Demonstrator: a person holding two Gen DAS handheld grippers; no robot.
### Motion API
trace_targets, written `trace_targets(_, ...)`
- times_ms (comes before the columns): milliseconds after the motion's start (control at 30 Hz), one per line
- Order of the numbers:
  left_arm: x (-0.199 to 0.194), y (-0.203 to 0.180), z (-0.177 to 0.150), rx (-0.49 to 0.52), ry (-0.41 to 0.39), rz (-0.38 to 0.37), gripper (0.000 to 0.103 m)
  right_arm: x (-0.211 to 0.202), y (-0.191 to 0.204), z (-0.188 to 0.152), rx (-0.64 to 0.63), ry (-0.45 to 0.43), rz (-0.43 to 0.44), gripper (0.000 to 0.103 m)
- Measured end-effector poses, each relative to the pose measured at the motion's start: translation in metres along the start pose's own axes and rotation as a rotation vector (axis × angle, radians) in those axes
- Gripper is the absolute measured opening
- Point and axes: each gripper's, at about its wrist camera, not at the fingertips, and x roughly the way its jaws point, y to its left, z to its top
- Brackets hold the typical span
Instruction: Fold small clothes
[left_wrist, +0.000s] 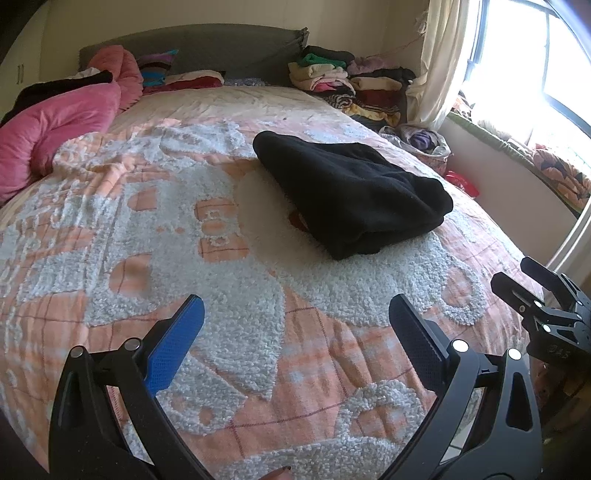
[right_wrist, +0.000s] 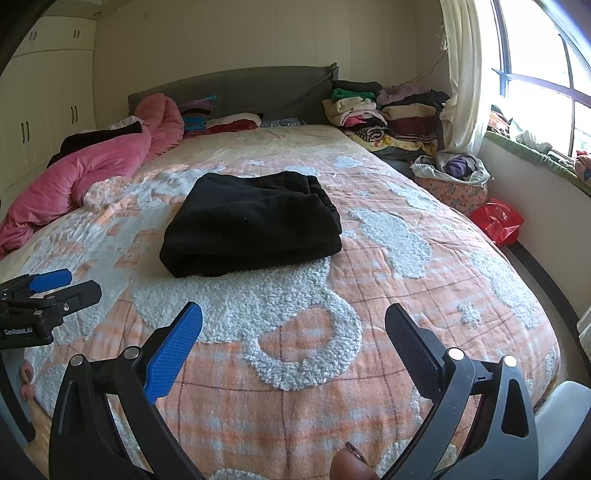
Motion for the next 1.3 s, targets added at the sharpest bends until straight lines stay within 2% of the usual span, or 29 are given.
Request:
trace_targets(1100, 0.001, -0.003, 0.000, -0.002, 0.014, -0.010, 0.094, 0.000, -0.002, -0.001, 0.006, 0.011, -0.009, 0.099)
trace_targets(1300, 0.004, 0.001, -0.001, -0.021, 0.038, -0.021, 0.094, -0.005, -0.021, -0.003, 0.047, 0.015, -0.057, 0.099)
